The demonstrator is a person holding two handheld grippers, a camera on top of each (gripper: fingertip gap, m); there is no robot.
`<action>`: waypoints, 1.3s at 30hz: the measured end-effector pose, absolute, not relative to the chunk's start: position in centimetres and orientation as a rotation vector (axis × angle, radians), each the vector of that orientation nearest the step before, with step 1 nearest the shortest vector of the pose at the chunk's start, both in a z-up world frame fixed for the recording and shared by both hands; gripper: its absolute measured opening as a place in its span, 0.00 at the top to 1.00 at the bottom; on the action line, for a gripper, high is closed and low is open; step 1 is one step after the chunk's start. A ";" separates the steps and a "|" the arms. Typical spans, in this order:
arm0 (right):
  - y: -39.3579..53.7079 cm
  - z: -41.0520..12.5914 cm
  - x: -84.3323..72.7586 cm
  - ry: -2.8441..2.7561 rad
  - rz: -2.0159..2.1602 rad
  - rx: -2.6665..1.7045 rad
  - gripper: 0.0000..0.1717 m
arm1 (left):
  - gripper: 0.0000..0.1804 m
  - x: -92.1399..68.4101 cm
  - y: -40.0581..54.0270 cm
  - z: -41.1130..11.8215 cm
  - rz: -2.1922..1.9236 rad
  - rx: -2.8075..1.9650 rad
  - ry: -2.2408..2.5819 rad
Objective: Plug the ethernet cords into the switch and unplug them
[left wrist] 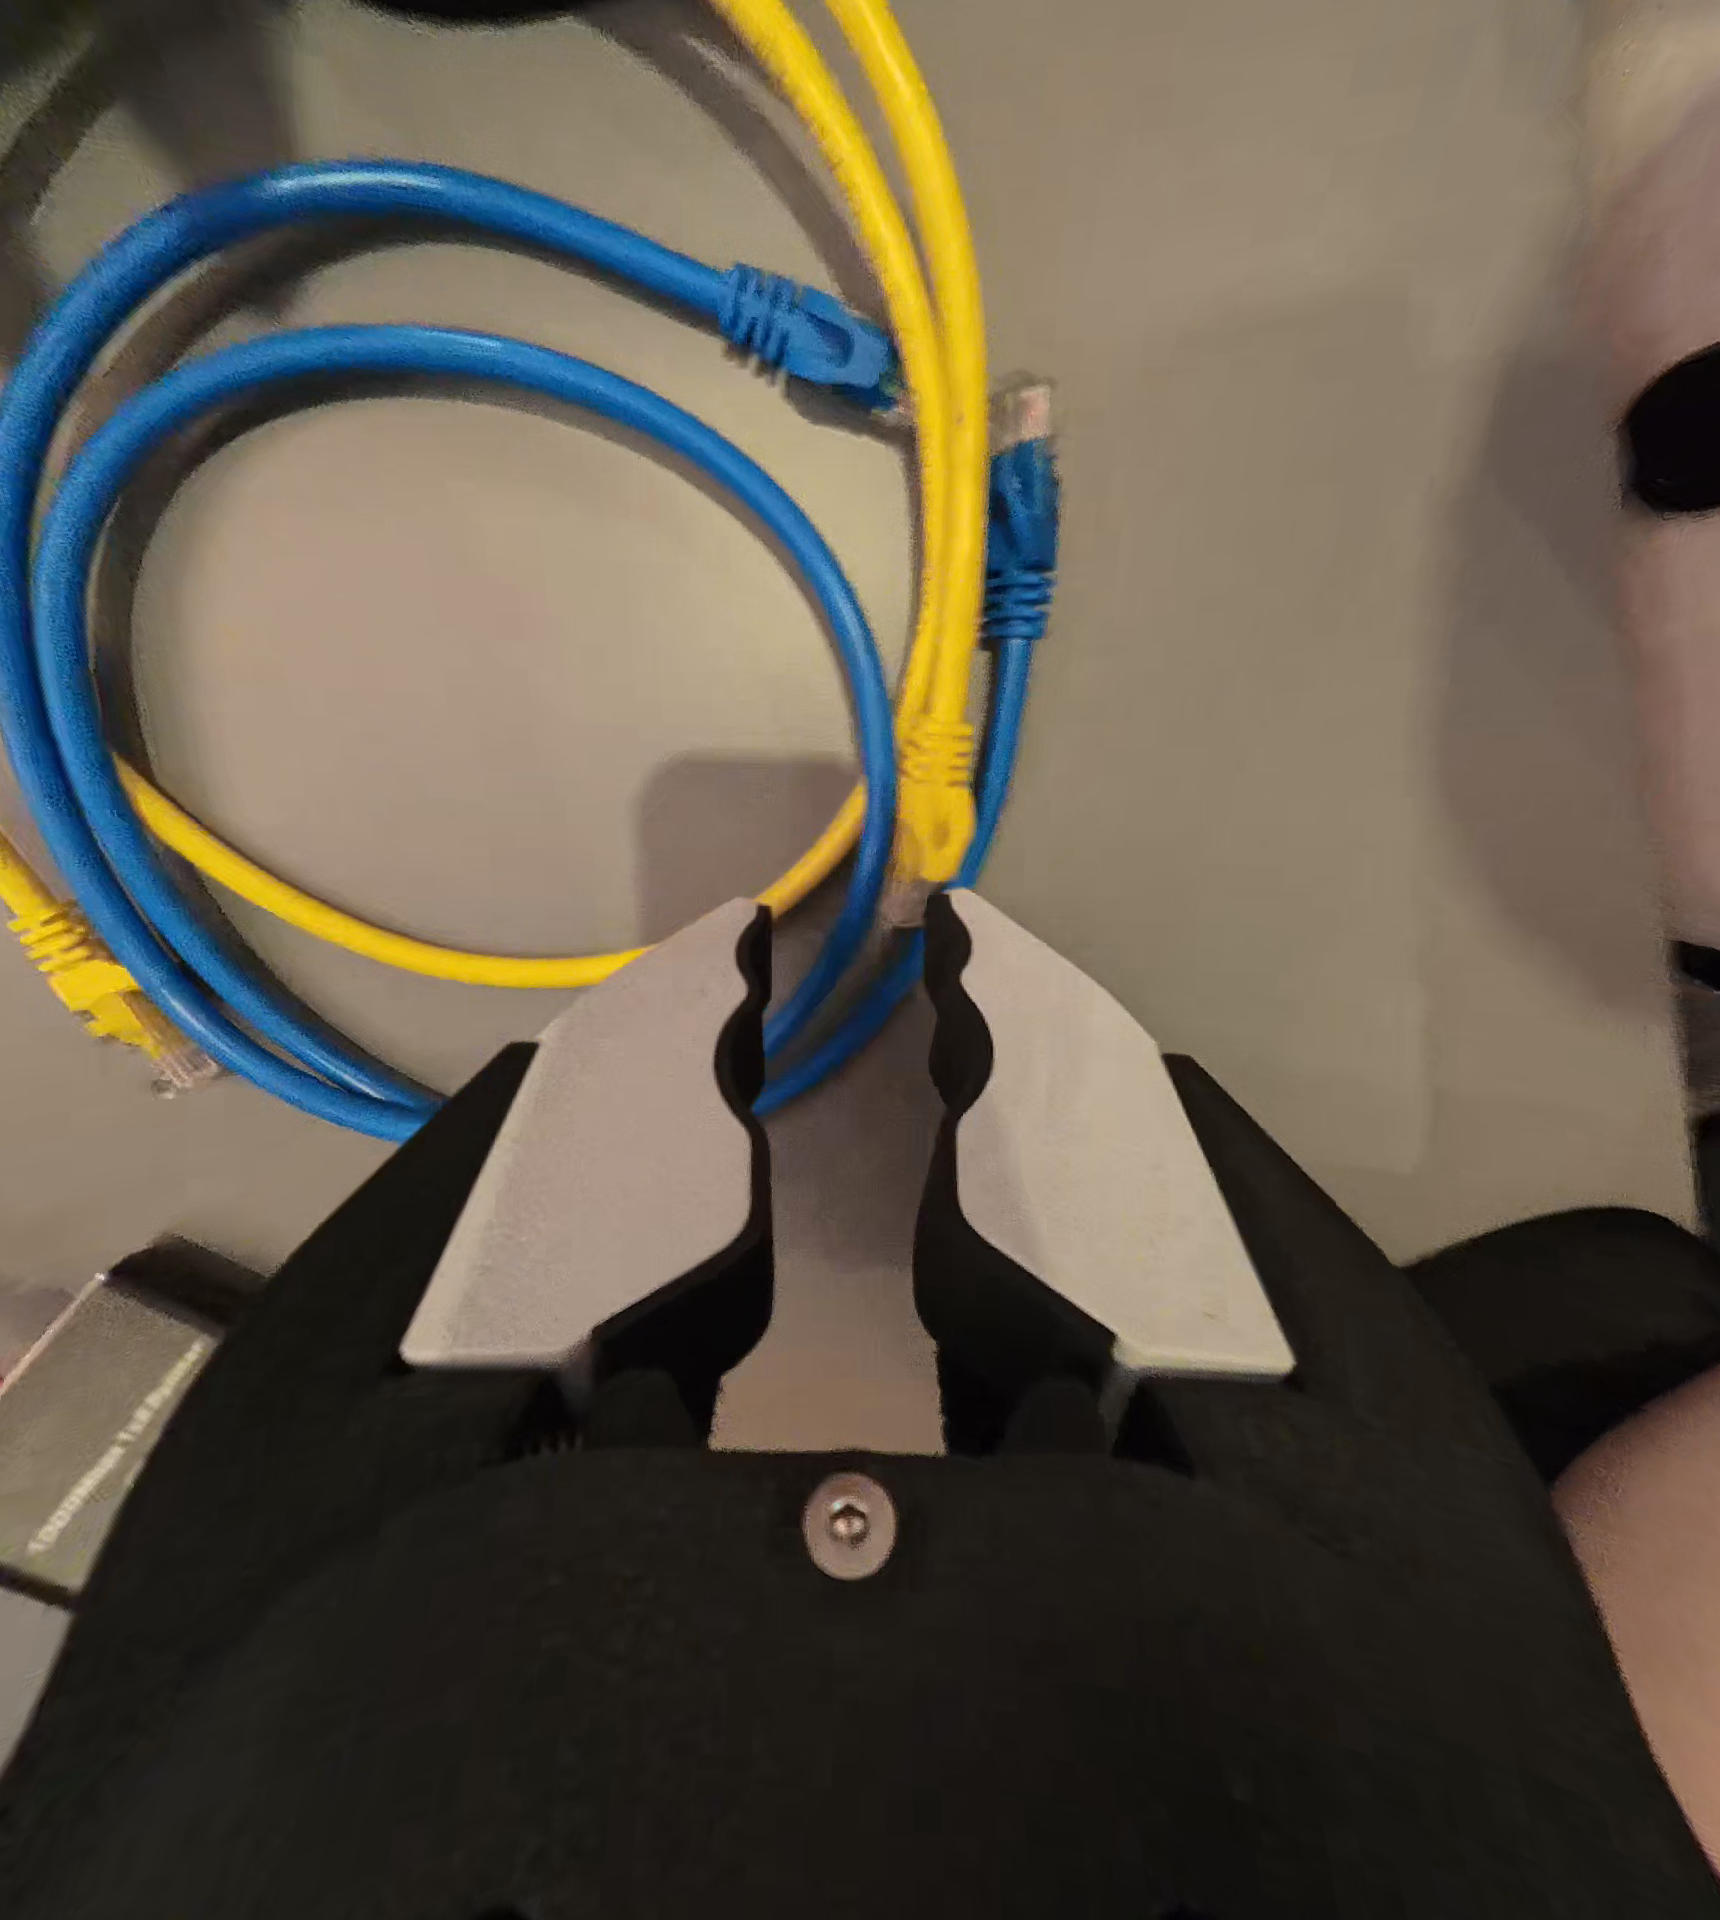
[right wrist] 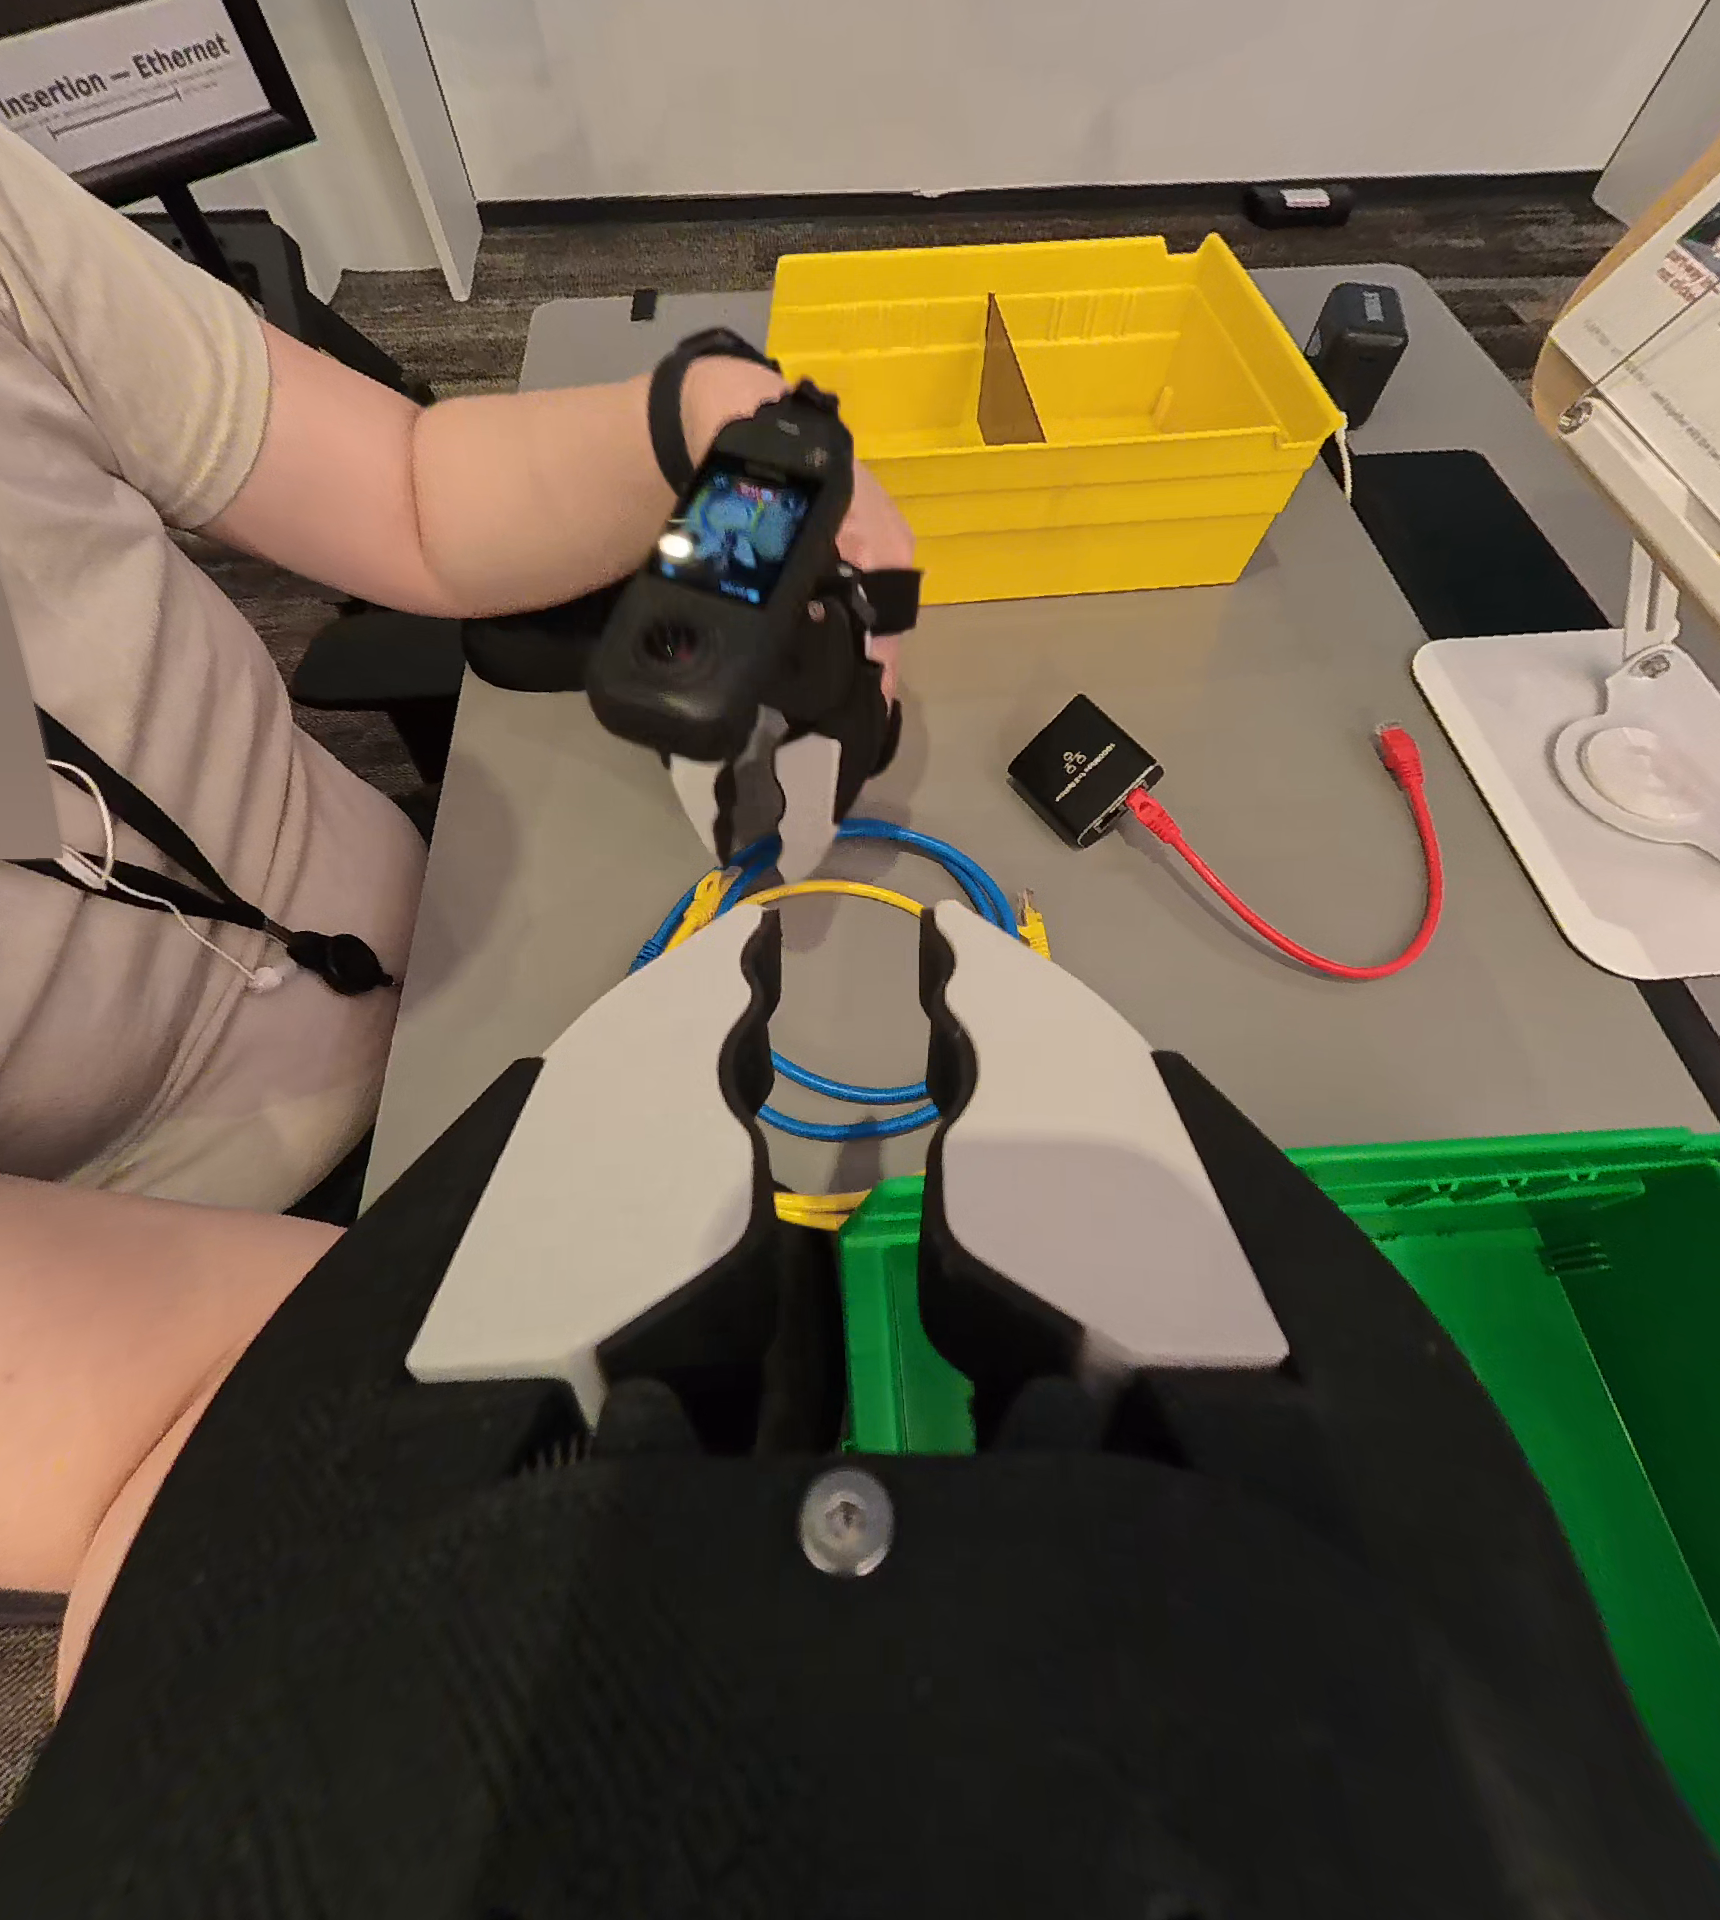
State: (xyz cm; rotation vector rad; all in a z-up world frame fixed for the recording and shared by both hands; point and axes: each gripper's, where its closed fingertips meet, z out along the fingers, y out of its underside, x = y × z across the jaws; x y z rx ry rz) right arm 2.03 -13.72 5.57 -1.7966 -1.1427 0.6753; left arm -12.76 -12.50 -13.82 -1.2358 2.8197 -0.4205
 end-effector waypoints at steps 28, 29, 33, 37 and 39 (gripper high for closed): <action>-14.4 7.4 -0.8 -1.291 0.666 -1.598 0.85 | 0.97 -12.2 -7.7 -1.9 -0.772 -1.421 2.238; -13.8 7.2 -1.2 -1.302 0.647 -1.601 0.85 | 0.97 -12.5 -7.2 -0.8 -0.782 -1.419 2.184; -11.3 6.4 -3.4 -1.354 0.645 -1.585 0.85 | 0.97 -13.8 -5.4 2.9 -0.754 -1.375 2.011; -7.0 5.5 -5.3 -1.284 0.651 -1.634 0.85 | 0.97 -14.6 -4.2 6.8 -0.791 -1.344 1.812; -5.5 5.0 -6.3 -1.263 0.678 -1.637 0.84 | 0.97 -15.1 -4.2 8.5 -0.820 -1.299 1.749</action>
